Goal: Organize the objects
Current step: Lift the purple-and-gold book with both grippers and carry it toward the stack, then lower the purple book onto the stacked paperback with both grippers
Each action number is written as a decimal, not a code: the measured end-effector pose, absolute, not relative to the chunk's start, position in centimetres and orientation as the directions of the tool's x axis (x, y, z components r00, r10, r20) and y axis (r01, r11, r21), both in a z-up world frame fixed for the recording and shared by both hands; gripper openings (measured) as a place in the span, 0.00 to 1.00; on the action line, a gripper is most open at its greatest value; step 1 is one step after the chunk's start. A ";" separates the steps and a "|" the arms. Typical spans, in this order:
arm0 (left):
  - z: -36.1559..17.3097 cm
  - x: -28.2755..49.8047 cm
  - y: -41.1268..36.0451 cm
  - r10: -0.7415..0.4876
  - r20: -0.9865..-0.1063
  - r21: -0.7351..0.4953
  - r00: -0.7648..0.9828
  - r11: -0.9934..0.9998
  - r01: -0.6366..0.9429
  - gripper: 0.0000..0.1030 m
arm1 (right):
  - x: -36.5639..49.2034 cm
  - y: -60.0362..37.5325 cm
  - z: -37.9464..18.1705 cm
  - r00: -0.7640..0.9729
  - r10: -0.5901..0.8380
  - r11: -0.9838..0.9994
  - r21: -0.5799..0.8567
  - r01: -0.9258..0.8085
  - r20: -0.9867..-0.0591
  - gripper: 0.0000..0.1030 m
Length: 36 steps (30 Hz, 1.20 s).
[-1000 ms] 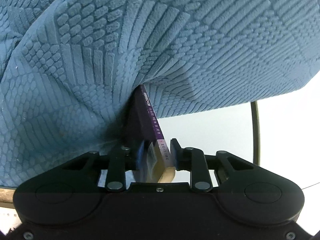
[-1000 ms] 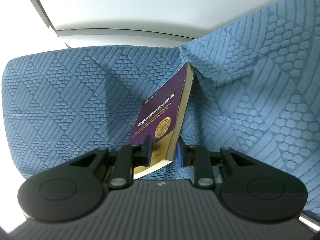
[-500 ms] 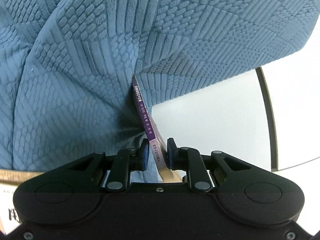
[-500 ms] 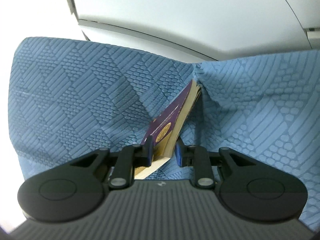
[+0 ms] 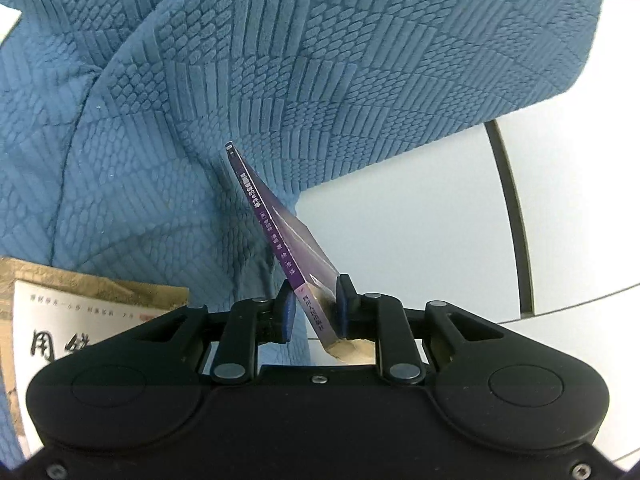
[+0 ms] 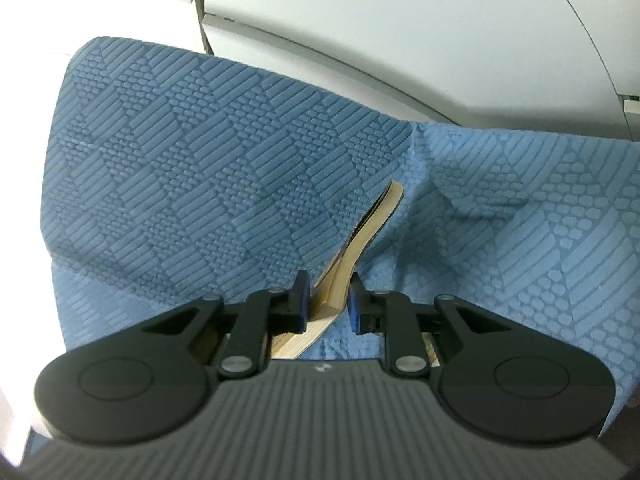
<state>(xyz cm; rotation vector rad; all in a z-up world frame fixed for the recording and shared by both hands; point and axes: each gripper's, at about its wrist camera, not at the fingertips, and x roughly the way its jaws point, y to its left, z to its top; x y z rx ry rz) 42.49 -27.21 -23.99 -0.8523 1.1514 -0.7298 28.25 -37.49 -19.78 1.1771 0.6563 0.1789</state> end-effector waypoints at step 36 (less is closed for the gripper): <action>-22.3 28.1 -14.3 -0.830 -0.457 -0.872 0.320 0.489 0.025 0.23 | 20.4 -32.4 -15.8 0.620 0.644 0.527 0.847 0.065 -0.448 0.23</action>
